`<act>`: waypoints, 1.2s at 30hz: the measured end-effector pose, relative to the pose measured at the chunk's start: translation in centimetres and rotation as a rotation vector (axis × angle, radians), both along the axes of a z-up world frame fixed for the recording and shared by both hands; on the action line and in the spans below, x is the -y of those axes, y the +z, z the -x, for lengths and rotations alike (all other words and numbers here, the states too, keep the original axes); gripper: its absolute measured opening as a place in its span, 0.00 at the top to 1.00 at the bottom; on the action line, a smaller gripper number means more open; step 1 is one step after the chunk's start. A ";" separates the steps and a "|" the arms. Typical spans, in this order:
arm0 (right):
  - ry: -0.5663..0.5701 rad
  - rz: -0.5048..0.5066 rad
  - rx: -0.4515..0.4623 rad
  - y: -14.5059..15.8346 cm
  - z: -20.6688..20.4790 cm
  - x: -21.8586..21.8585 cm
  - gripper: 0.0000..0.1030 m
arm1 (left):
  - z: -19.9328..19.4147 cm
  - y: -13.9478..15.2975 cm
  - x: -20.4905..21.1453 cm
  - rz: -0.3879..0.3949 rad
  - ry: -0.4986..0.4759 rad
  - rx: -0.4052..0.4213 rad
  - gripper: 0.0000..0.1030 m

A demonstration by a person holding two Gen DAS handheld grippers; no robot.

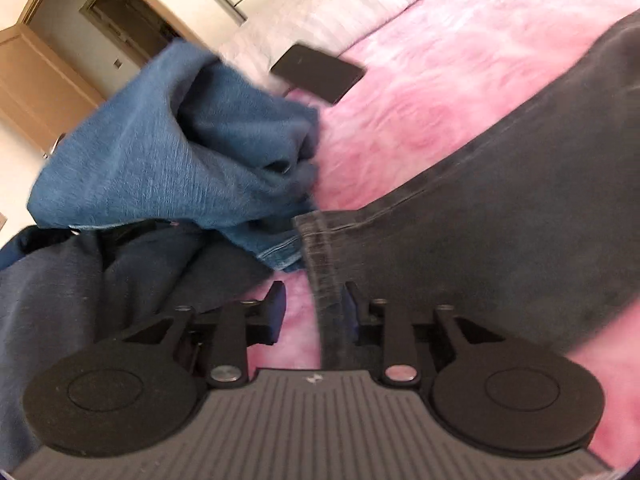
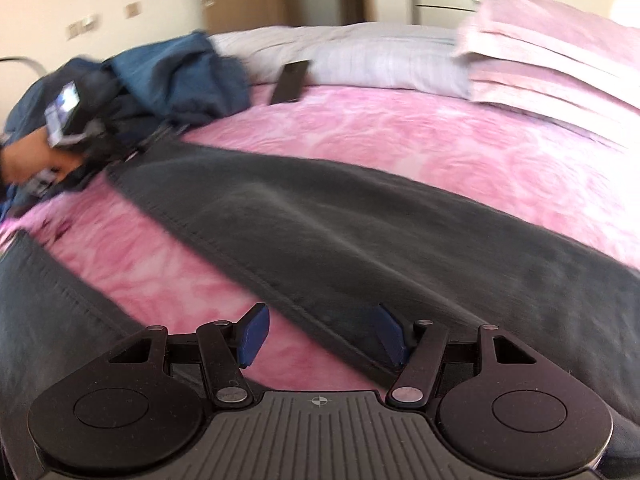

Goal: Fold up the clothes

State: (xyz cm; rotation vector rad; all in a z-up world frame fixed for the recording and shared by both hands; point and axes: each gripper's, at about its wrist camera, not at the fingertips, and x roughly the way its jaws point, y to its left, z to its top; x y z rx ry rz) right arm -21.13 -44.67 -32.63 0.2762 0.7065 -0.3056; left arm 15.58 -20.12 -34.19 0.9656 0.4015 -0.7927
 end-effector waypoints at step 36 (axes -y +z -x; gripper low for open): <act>-0.118 -0.287 0.097 2.2 5.8 9.4 0.40 | 19.4 1.8 -0.2 0.048 -0.252 -0.206 0.58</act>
